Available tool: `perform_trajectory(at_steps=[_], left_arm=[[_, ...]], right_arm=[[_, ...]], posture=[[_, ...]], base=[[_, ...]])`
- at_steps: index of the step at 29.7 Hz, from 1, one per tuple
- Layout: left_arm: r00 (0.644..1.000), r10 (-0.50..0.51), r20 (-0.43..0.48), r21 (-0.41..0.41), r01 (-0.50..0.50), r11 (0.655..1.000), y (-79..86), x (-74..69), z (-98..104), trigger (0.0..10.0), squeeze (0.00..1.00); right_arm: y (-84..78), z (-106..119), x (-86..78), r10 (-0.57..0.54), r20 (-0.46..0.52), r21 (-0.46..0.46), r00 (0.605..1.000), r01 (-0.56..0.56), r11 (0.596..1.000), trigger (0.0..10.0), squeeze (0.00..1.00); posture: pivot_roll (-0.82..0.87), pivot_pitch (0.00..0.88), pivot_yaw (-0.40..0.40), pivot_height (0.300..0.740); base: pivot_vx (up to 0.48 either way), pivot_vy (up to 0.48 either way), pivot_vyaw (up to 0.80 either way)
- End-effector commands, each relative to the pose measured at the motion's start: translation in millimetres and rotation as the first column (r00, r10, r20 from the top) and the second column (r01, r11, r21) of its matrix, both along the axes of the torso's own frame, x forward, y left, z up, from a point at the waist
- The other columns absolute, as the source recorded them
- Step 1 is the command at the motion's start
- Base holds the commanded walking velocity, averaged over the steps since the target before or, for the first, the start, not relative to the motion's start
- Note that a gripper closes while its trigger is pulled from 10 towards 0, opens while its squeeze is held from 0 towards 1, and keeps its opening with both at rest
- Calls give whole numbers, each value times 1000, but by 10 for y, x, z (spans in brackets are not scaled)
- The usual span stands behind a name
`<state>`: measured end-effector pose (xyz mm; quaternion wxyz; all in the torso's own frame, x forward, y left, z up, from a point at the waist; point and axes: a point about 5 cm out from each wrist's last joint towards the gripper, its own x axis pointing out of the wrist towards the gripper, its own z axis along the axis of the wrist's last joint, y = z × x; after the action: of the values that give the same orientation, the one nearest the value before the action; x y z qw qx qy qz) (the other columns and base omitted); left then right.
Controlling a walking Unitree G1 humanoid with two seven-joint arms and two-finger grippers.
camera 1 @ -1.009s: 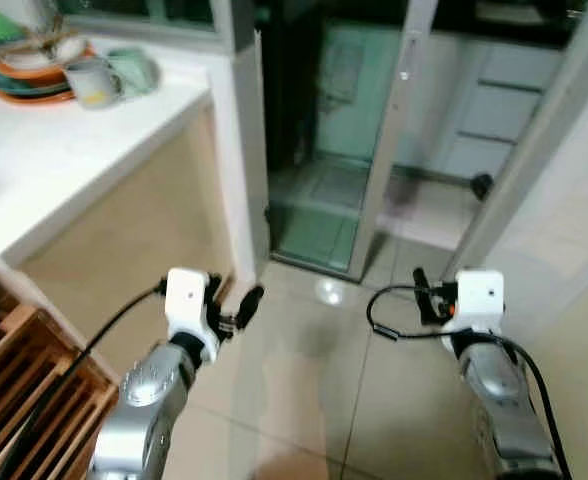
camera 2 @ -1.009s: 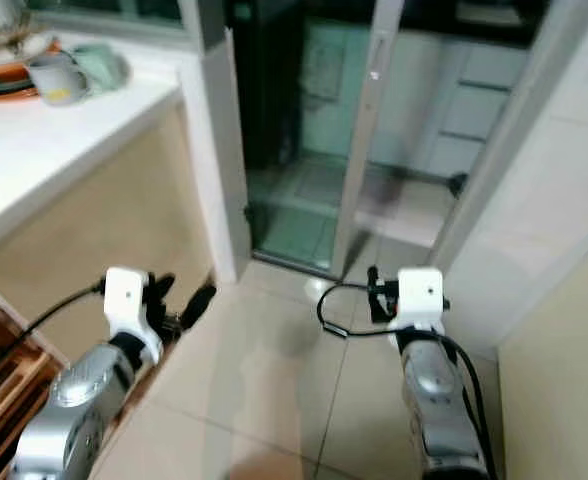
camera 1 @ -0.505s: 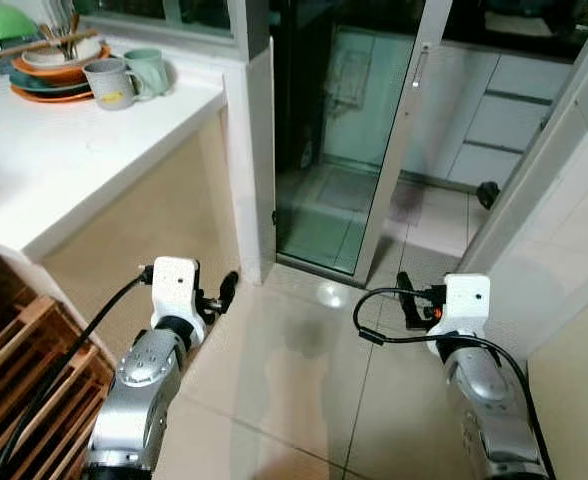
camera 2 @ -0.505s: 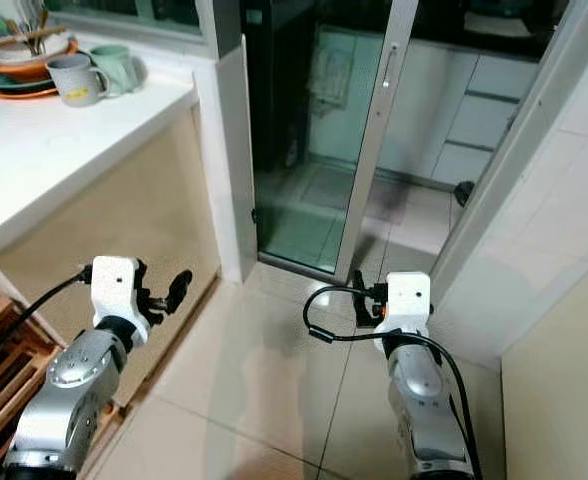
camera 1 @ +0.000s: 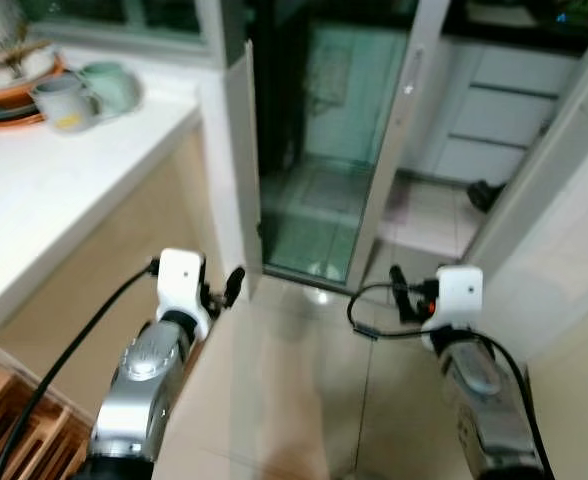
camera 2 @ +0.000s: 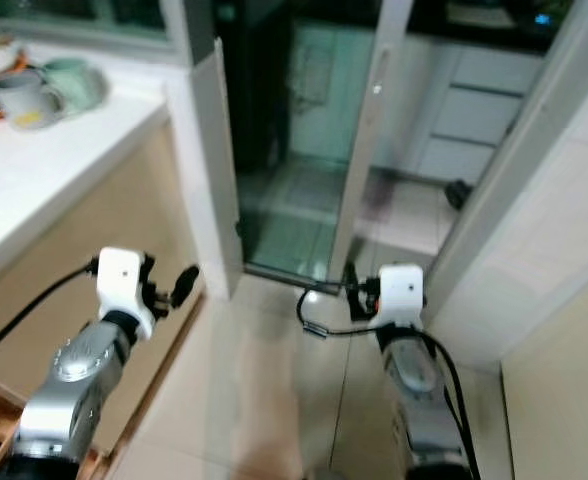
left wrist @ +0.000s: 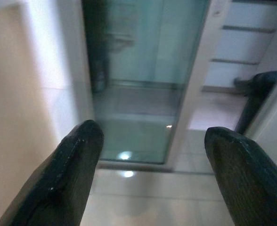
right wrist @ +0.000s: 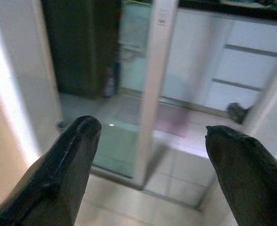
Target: Restocking fridge
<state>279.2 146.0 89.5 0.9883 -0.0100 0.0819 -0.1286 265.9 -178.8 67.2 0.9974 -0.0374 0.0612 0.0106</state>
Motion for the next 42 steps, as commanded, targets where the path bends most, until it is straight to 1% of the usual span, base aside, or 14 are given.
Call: perform_trajectory(at_steps=[1, 12, 14, 19, 20, 21, 22, 23, 27, 31, 33, 38, 41, 42], left_arm=[[1000, -11, 11, 4, 11, 1000, 16, 9, 20, 10000, 0], [1000, -13, -1, 13, 13, 1000, 68, -23, -15, 10000, 0], [1000, 11, -24, 46, -10, 999, 232, -110, -82, 10000, 0], [995, 90, -43, 50, -87, 995, 369, -216, -135, 10000, 0], [987, 147, -65, 39, -145, 989, 439, -334, -186, 10000, 0], [987, 147, -65, 39, -145, 989, 439, -334, -186, 10000, 0], [982, 172, -80, 19, -171, 985, 480, -487, -206, 10000, 0], [981, 173, -87, 7, -174, 985, 491, -560, -205, 10000, 0], [990, 100, -102, -14, -102, 995, 480, -839, -207, 10000, 0], [995, 37, -97, -3, -38, 999, 418, -1000, -204, 10000, 0], [996, 33, -77, -5, -34, 999, 383, -1006, -180, 10000, 0], [997, 71, -33, -15, -72, 997, 336, -823, -82, 10000, 0], [996, 77, -45, -8, -78, 997, 354, -800, -119, 10000, 0], [996, 76, -45, 2, -76, 997, 371, -729, -122, 10000, 0]], right_arm=[[-8, 2, 9, -7, 1, -4, 1000, 7, 1000, 10000, 118], [1, -27, 6, -11, -10, -3, 1000, 11, 1000, 10000, 114], [-3, -41, -21, -6, -14, 5, 1000, 6, 1000, 10000, 125], [-28, -78, -52, -11, -31, 11, 999, 11, 1000, 10000, 106], [-23, -97, -79, -6, -40, 18, 999, 6, 1000, 10000, 106], [-23, -97, -79, -6, -40, 18, 999, 6, 1000, 10000, 106], [-18, -98, -136, 7, -45, 29, 999, -6, 1000, 10000, 106], [-16, -93, -167, 15, -48, 35, 999, -14, 999, 10000, 106], [-2, -82, -328, 90, -65, 44, 994, -87, 995, 10000, 106], [6, -94, -376, 146, -86, 69, 986, -140, 988, 10000, 102], [33, -95, -371, 173, -93, 107, 981, -163, 981, 10000, 106], [183, -121, -373, 284, -149, 245, 947, -242, 939, 10000, 102], [34, -164, -301, 182, -164, 189, 969, -150, 970, 10000, 55], [39, -170, -295, 178, -166, 184, 970, -147, 972, 10000, 63]], posture=[[-191, 0, 12, 740], [-189, 0, 16, 740], [-181, 0, 12, 740], [-170, 0, 8, 740], [-156, 0, 6, 740], [-156, 0, 6, 740], [-142, 0, -3, 740], [-139, 0, -3, 740], [-131, 0, -13, 740], [-132, 0, -18, 740], [-131, 0, -25, 740], [-136, 0, -29, 740], [-136, 0, -12, 740], [-139, 0, -5, 740]], base=[[472, 0, -781], [472, 0, -707], [476, 0, -800], [192, 0, -320], [0, 0, 0], [0, 0, 0], [0, 0, 0], [0, 0, 0], [0, 0, 0], [0, 0, 0], [0, 0, 0], [0, 0, 0], [0, 0, 0], [0, 0, 0]])
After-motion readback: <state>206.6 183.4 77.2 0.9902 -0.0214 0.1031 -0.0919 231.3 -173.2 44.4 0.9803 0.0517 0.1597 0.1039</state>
